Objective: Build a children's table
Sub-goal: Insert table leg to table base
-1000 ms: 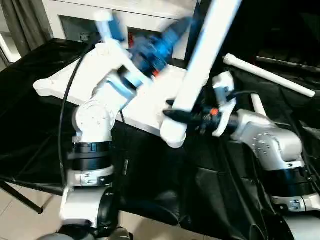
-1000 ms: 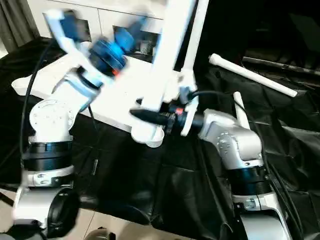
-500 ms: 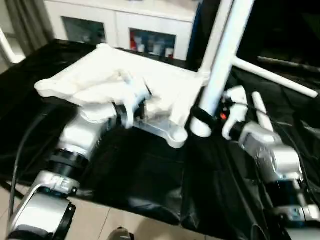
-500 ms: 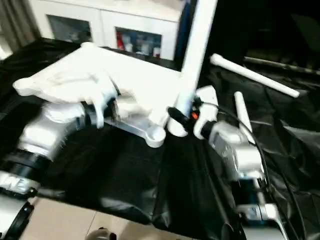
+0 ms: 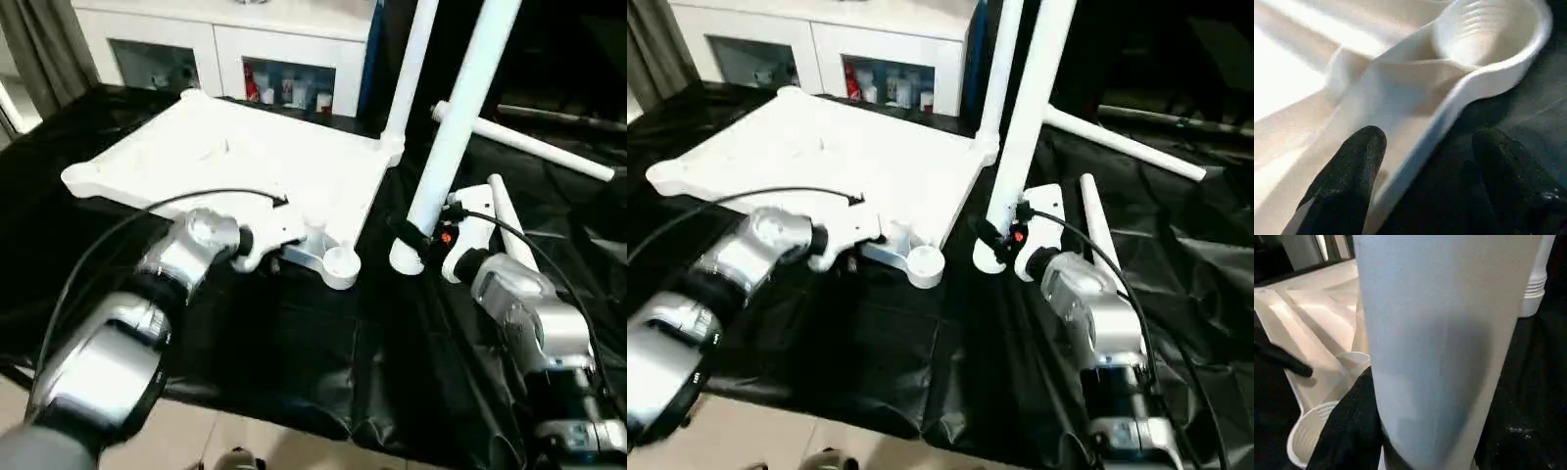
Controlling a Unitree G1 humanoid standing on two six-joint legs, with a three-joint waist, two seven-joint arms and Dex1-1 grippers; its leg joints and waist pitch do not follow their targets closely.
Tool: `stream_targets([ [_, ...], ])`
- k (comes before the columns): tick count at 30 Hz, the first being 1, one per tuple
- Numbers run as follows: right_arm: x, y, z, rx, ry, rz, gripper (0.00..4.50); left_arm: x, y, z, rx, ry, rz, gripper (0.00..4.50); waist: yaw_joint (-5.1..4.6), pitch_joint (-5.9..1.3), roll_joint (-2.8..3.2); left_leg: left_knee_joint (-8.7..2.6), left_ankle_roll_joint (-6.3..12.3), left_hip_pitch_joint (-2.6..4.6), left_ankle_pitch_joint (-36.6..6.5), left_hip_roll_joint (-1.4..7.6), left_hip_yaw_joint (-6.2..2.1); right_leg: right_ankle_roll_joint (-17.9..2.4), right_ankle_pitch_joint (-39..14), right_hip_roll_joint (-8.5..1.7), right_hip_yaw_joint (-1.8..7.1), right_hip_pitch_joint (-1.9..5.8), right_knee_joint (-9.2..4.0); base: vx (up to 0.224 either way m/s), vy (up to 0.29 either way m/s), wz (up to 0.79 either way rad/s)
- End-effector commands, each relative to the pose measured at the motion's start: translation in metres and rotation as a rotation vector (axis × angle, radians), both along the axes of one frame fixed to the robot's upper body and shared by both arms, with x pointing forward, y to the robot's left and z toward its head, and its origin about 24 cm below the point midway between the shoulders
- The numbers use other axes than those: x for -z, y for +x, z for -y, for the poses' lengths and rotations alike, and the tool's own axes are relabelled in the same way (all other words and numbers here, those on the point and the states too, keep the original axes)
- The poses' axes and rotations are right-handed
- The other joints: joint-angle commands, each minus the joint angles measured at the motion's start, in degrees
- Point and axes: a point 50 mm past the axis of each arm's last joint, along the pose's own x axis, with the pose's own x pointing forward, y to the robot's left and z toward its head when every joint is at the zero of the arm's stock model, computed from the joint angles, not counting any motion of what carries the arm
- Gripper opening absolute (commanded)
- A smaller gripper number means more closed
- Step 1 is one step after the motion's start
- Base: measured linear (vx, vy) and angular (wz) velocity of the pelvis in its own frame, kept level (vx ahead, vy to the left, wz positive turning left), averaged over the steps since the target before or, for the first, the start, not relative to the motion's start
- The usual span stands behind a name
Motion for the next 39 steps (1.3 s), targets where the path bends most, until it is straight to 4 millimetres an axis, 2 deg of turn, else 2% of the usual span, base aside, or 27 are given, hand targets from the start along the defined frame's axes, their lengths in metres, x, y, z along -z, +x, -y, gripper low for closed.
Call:
stream_targets([
  [1,-0.009,-0.001,0.005,0.020,0.003,0.025,1.92,-0.001,0.004,0.002,-0.045,-0.008,0.016,3.34,-0.14,-4.89,0.49,-3.63,-0.60,1.12,-10.70,1.40,-0.65,-12.40,-5.41,-4.48,2.69,3.76,-4.03,0.000,0.000,0.00],
  [6,-0.010,0.000,0.009,0.028,-0.009,0.029,1.92,0.005,0.004,0.001,-0.075,0.021,-0.018,3.34,-0.18,-4.86,0.60,-3.66,-0.12,1.19,-11.01,1.54,-0.67,-12.24,-7.81,-4.51,2.68,3.64,-4.45,0.000,0.000,0.00],
  [7,-0.011,0.000,0.010,0.031,-0.010,0.030,1.92,0.006,0.004,0.000,-0.075,0.035,-0.034,3.07,-0.29,-4.85,0.60,-3.71,-0.10,1.12,-11.14,1.54,-0.72,-12.28,-7.81,-4.50,2.63,3.71,-4.41,0.000,0.000,0.00],
  [10,-0.014,0.003,0.009,0.037,-0.012,0.040,1.92,0.006,0.004,0.001,-0.066,0.035,-0.057,2.94,-0.29,-4.87,0.85,-3.66,-0.01,1.23,-11.52,1.56,-0.74,-12.67,-7.76,-4.58,2.64,3.59,-4.49,0.000,0.000,0.00],
  [11,-0.014,0.004,0.009,0.037,-0.012,0.041,1.92,0.006,0.004,0.001,-0.066,0.034,-0.058,2.94,-0.32,-4.83,0.73,-3.67,0.05,1.23,-11.64,1.51,-0.68,-12.71,-7.88,-4.55,2.64,3.58,-4.59,0.000,0.000,0.00],
  [13,-0.016,0.006,0.008,0.034,-0.011,0.047,1.92,0.006,0.003,0.003,-0.047,0.039,-0.086,2.67,-0.23,-4.91,0.74,-3.63,0.36,1.14,-10.77,1.53,-0.71,-13.25,-6.74,-4.61,2.63,3.69,-4.39,0.000,0.000,0.00],
  [18,-0.018,0.009,0.006,0.018,-0.023,0.061,1.92,0.008,-0.004,0.006,0.082,0.095,-0.175,2.30,-0.16,-4.88,0.56,-3.65,0.87,1.10,-9.99,1.59,-0.67,-13.65,-6.13,-4.72,2.65,3.73,-4.34,0.000,0.000,0.00],
  [20,-0.019,0.010,0.006,0.017,-0.025,0.062,1.92,0.010,-0.006,0.006,0.110,0.116,-0.196,2.12,-0.15,-4.90,0.67,-3.65,0.92,1.16,-9.96,1.69,-0.68,-13.92,-5.83,-4.80,2.67,3.70,-4.28,0.000,0.000,0.00],
  [22,-0.019,0.012,0.007,0.012,-0.036,0.067,1.92,0.015,-0.014,0.004,0.212,0.202,-0.283,1.99,-0.05,-4.92,0.54,-3.70,1.06,1.12,-9.72,1.73,-0.66,-14.11,-5.40,-4.92,2.72,3.75,-4.22,0.000,0.000,0.00],
  [25,-0.020,0.013,0.008,0.011,-0.039,0.069,1.92,0.018,-0.018,0.004,0.259,0.237,-0.336,1.78,-0.06,-4.80,0.60,-3.77,1.18,1.17,-9.95,1.79,-0.62,-14.26,-5.77,-4.94,2.70,3.72,-4.28,0.000,0.000,0.00],
  [26,-0.020,0.014,0.008,0.010,-0.041,0.071,1.92,0.020,-0.020,0.004,0.278,0.246,-0.362,1.71,-0.08,-4.80,0.43,-3.79,1.21,1.21,-10.30,1.79,-0.59,-14.30,-6.47,-5.01,2.69,3.73,-4.37,0.000,0.000,0.00],
  [31,-0.022,0.018,0.006,-0.006,-0.052,0.084,1.92,0.031,-0.029,0.001,0.323,0.307,-0.435,1.38,0.00,-4.66,0.74,-3.86,0.95,1.33,-11.66,1.84,-0.63,-14.24,-9.27,-5.05,2.64,3.65,-4.60,0.000,0.000,0.00],
  [33,-0.022,0.018,0.006,-0.009,-0.052,0.086,1.92,0.031,-0.028,0.001,0.300,0.295,-0.424,1.27,0.02,-4.46,0.75,-3.97,0.84,1.49,-12.89,1.87,-0.63,-14.00,-10.88,-5.11,2.66,3.58,-4.80,0.000,0.000,0.00],
  [35,-0.023,0.019,0.006,-0.010,-0.051,0.090,1.92,0.028,-0.025,0.009,0.218,0.161,-0.419,1.09,-0.08,-4.08,1.02,-4.21,0.26,2.01,-15.86,1.75,-0.66,-13.32,-16.24,-5.15,2.55,3.50,-5.49,0.000,0.000,0.00],
  [36,-0.023,0.019,0.006,-0.010,-0.051,0.090,1.92,0.028,-0.025,0.009,0.218,0.161,-0.419,1.04,-0.14,-4.01,0.93,-4.29,0.14,2.22,-16.67,1.73,-0.63,-13.08,-17.75,-5.11,2.50,3.47,-5.70,0.000,0.000,0.00],
  [37,-0.022,0.018,0.005,-0.010,-0.050,0.091,1.92,0.024,-0.021,0.016,0.150,0.052,-0.425,1.02,-0.08,-4.15,1.15,-4.34,0.02,2.42,-17.00,1.76,-0.75,-12.72,-19.27,-5.25,2.50,3.55,-5.79,0.000,0.000,0.00],
  [39,-0.021,0.018,0.006,-0.009,-0.046,0.091,1.92,0.020,-0.019,0.023,0.091,-0.057,-0.451,0.92,-0.10,-4.44,1.22,-4.33,0.28,2.06,-15.05,1.82,-0.79,-13.31,-16.15,-5.21,2.52,3.82,-5.46,0.000,0.000,0.00],
])
